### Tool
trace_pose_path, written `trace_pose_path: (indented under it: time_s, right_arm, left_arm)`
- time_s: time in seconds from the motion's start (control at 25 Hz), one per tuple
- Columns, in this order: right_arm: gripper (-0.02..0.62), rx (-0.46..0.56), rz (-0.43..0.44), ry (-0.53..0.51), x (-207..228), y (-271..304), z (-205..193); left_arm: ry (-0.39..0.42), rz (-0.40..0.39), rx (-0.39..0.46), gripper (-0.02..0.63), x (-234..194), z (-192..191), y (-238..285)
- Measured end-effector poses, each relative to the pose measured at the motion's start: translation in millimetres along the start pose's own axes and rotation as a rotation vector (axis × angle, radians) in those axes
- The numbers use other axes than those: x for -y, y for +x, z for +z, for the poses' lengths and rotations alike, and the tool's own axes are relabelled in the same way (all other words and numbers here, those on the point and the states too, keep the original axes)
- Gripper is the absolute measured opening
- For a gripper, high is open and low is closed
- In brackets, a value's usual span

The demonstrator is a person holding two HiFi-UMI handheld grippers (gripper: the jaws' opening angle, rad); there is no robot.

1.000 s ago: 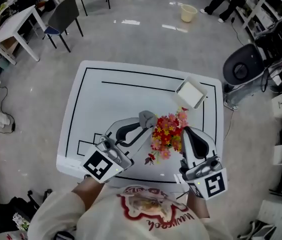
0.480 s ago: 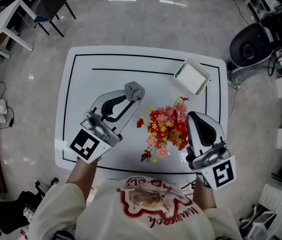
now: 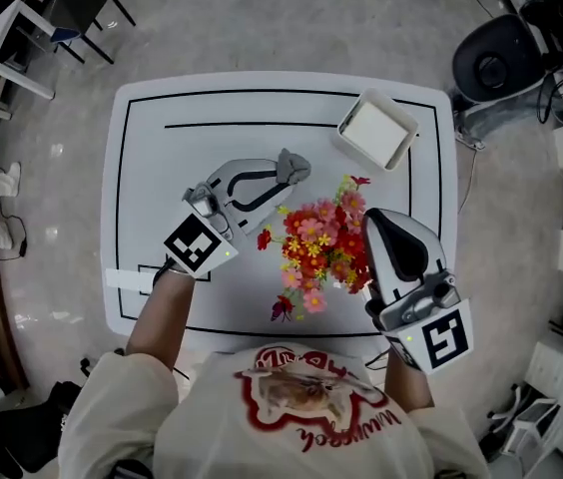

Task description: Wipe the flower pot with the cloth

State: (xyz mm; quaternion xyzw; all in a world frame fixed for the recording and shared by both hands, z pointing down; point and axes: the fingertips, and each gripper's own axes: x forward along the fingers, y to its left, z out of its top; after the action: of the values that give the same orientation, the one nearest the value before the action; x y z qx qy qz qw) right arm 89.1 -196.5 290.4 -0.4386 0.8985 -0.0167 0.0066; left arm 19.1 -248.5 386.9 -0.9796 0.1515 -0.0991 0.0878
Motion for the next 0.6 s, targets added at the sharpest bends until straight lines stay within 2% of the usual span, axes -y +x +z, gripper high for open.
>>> trace_pose_path:
  time_s: [0.08,0.24,0.4,0.6]
  right_arm:
    - [-0.002,-0.01,-0.005,0.011,3.8,-2.3,-4.8]
    - [-0.002,-0.029,-0.023,0.059,10.3,-4.8,-14.4]
    - [-0.002,-0.029,-0.03,0.073,14.6,-4.4,-16.6]
    - [-0.002,-0.037,-0.041,0.089,20.5,-3.2,-22.7]
  left_arm:
    - [-0.016,-0.02,-0.011,0.043,-1.5,-16.1,9.6]
    - [-0.122,-0.092,0.0,0.042,-2.1,-37.6,23.9]
    - [-0.124,-0.222,-0.032,0.043,15.6,-51.6,39.4]
    - [-0.115,-0.348,-0.045,0.043,34.3,-57.9,53.7]
